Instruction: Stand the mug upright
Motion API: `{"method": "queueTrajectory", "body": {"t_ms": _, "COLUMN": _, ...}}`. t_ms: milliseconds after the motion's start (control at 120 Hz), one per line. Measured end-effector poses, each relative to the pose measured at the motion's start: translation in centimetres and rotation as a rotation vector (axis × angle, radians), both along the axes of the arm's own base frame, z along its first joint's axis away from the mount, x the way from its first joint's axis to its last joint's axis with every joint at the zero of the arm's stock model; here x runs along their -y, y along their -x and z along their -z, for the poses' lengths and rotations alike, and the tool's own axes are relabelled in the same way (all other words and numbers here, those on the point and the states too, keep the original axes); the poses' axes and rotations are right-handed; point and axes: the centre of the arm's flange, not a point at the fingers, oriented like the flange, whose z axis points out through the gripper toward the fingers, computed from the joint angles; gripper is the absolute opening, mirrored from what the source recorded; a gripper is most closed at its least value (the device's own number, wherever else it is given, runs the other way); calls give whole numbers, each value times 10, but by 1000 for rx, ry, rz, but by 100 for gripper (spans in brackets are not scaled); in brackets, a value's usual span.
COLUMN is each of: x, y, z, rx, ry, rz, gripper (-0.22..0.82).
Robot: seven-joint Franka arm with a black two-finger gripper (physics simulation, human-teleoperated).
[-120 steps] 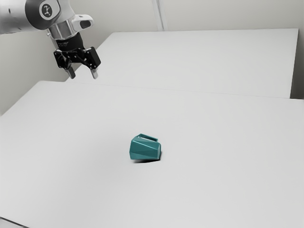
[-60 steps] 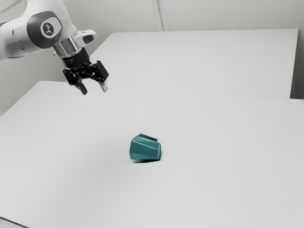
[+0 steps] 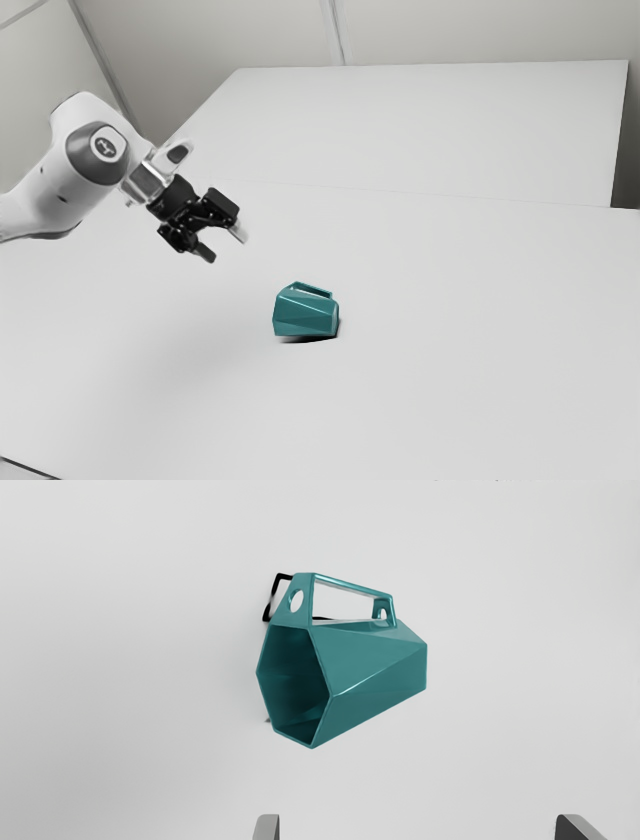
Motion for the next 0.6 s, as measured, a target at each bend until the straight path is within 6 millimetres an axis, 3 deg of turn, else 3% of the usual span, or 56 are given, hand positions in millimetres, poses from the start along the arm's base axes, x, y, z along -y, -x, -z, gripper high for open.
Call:
{"method": "queueTrajectory", "body": {"t_ms": 292, "x": -18, "y": 14, "z": 71, "rx": 51, "ry": 154, "rz": -46, "gripper": 60}}
{"method": "queueTrajectory", "body": {"t_ms": 600, "x": -19, "y": 19, "z": 121, "rx": 115, "ry": 207, "rz": 17, "gripper": 60}}
